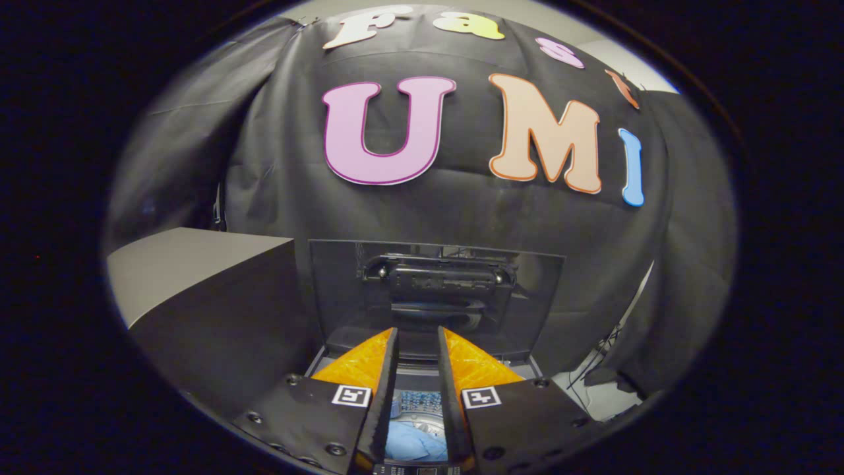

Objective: Put the clothes into the washing machine and then close the washing machine lid.

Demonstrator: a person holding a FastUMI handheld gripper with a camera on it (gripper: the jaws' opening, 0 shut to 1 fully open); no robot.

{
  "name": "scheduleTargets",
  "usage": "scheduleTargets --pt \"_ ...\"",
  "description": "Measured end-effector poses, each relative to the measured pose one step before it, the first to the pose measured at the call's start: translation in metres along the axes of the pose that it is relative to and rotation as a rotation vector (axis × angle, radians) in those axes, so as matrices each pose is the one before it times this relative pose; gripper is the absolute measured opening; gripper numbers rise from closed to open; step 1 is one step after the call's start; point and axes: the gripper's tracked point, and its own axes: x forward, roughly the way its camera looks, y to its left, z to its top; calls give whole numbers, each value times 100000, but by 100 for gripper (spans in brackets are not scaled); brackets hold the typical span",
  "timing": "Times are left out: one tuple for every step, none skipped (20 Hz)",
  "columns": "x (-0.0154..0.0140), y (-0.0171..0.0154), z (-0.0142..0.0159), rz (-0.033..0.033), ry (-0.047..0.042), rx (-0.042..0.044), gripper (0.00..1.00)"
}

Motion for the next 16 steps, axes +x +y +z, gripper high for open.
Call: scheduleTargets --pt "37 232 62 518 -50 -757 36" --pt "22 307 154 534 -246 -454 36" --pt "88 178 218 332 -310 -160 36" --pt "43 174 183 371 -410 173 36" --pt "135 74 387 321 -532 399 36" --pt "139 79 500 236 -656 399 36" --pt "220 -68 575 -74 -736 263 36" --pt "167 -73 634 -49 -895 279 38" --pt "273 -53 776 -29 -1100 348 40" --pt "260 -93 819 0 -1322 282 41" --pt "299 -212 1019 -268 -1572 203 43" --pt "387 -241 1130 -609 -2303 279 45" --pt "369 -203 1224 -585 -2275 91 47" --pt "747 -252 1016 -765 -2396 133 49" --pt "647 -577 847 -1940 -1312 -689 51" --pt "908 -40 479 -283 -775 -985 53"
